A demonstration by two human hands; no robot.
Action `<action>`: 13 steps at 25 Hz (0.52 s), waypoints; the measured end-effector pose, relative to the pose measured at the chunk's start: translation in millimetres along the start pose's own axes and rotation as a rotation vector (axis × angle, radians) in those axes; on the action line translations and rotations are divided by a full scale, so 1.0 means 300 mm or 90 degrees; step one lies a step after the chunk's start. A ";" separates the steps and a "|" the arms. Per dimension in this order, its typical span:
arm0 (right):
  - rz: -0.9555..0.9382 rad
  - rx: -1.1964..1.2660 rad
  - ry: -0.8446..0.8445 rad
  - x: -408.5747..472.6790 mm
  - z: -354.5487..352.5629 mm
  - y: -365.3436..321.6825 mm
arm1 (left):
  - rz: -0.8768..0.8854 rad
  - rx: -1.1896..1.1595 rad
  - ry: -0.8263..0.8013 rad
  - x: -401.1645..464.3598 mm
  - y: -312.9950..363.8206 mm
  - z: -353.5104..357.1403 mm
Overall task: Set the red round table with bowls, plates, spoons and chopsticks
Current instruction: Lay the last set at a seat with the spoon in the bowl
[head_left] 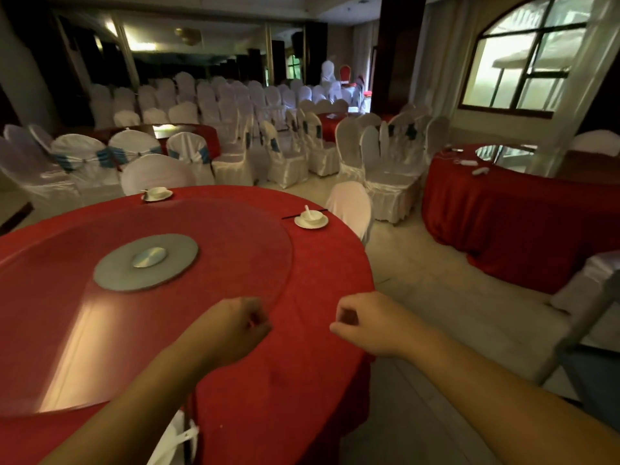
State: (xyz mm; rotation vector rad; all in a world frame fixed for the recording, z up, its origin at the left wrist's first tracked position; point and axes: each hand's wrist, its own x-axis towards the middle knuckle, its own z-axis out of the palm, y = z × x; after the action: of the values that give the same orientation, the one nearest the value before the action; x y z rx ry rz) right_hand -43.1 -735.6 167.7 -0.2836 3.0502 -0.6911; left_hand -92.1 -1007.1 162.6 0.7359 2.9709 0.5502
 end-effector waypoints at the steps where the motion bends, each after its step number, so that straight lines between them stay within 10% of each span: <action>1: 0.000 -0.008 -0.005 0.015 -0.039 0.097 | 0.010 -0.002 0.001 0.088 0.076 0.030; 13: -0.005 -0.054 -0.070 0.375 -0.469 0.987 | -0.042 -0.047 -0.026 0.978 0.651 0.290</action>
State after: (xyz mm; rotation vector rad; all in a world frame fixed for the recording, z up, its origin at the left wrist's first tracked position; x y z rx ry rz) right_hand -211.4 -432.7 172.4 -0.3233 2.9788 -0.5284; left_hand -255.4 -683.0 164.2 0.6319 2.9080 0.6291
